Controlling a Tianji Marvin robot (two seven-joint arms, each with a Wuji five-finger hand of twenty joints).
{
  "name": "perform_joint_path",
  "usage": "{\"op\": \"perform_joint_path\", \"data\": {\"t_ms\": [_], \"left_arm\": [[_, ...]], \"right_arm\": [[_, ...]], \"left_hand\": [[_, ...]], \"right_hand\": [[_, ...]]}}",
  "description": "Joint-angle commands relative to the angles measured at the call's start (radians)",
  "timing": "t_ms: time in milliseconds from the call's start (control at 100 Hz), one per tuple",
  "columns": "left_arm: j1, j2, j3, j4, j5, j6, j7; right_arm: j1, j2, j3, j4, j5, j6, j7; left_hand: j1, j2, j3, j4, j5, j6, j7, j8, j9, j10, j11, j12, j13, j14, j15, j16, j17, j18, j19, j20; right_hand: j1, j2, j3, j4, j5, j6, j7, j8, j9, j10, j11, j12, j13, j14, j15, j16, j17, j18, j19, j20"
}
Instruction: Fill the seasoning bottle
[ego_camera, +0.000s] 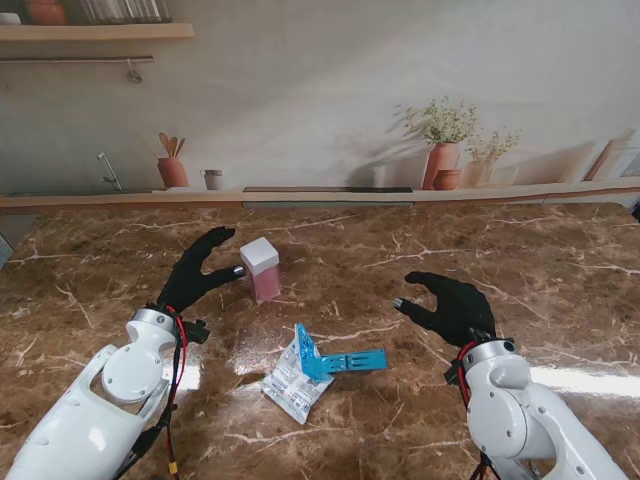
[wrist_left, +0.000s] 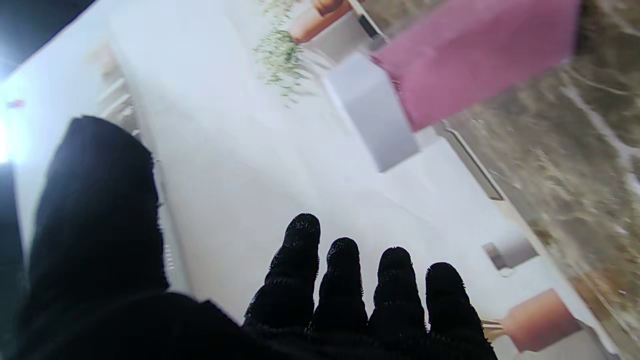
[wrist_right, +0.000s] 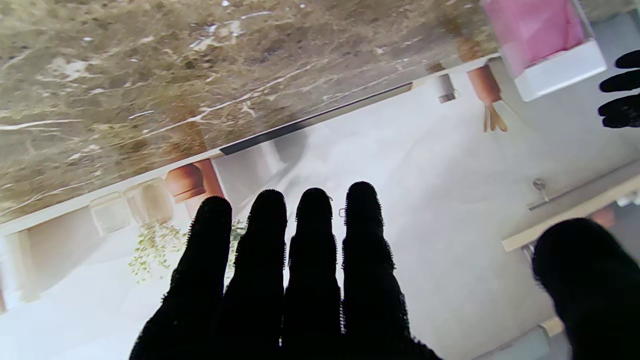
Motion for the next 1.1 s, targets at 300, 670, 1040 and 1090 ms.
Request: {"op": "perform_joint_path", "data": {"t_ms": [300, 670, 1040, 1090], "left_arm": [[0.165, 0.019, 0.018, -0.217, 0.096, -0.025, 0.006], [0.205, 0.025, 0.037, -0.235, 0.087, -0.02, -0.016], [0.208, 0.022, 0.045, -0.222, 0.086, -0.02, -0.004], [0.209, 0.021, 0.046, -0.221, 0.085, -0.022, -0.001]], "right_arm": [[0.049, -0.011, 0.029, 0.099, 0.15, -0.213, -0.015], [0.069, -0.029, -0.003, 0.195, 0.287, -0.332, -0.056], [0.054, -0.037, -0.027, 0.205, 0.278, -0.344, -0.104], [0.05, -0.036, -0.025, 0.2, 0.278, -0.344, -0.101]], "left_hand": [[-0.035, 0.129, -0.087, 0.051, 0.023, -0.005, -0.017, 0.004, 0.006, -0.01, -0.034, -0.019, 0.026, -0.025, -0.019, 0.004, 0.022, -0.063, 0.133, -0.118], [-0.074, 0.211, -0.093, 0.047, 0.059, 0.047, -0.036, -0.004, 0.033, 0.048, -0.036, -0.02, 0.053, 0.027, 0.004, 0.008, 0.021, -0.045, 0.237, -0.148], [-0.066, 0.216, -0.095, 0.045, 0.076, 0.063, -0.045, -0.01, 0.048, 0.069, -0.033, -0.017, 0.065, 0.036, 0.021, 0.009, 0.017, -0.038, 0.283, -0.165], [-0.067, 0.217, -0.096, 0.045, 0.076, 0.062, -0.045, -0.011, 0.048, 0.069, -0.033, -0.018, 0.065, 0.036, 0.022, 0.009, 0.015, -0.039, 0.286, -0.167]], "right_hand": [[-0.123, 0.133, -0.034, 0.05, -0.168, 0.13, -0.153, -0.117, -0.147, 0.06, -0.063, -0.086, -0.099, 0.019, -0.036, -0.049, -0.044, -0.05, -0.051, -0.081], [-0.183, 0.298, -0.143, 0.023, -0.163, 0.156, -0.163, -0.148, -0.156, 0.077, -0.062, -0.114, -0.123, 0.022, -0.043, -0.055, -0.067, -0.048, -0.068, -0.084], [-0.147, 0.263, -0.134, 0.03, -0.138, 0.142, -0.132, -0.146, -0.127, 0.075, -0.047, -0.111, -0.097, 0.021, -0.032, -0.051, -0.05, -0.042, -0.06, -0.076], [-0.145, 0.26, -0.132, 0.031, -0.137, 0.138, -0.13, -0.146, -0.126, 0.073, -0.046, -0.11, -0.097, 0.021, -0.032, -0.05, -0.051, -0.043, -0.059, -0.075]]}}
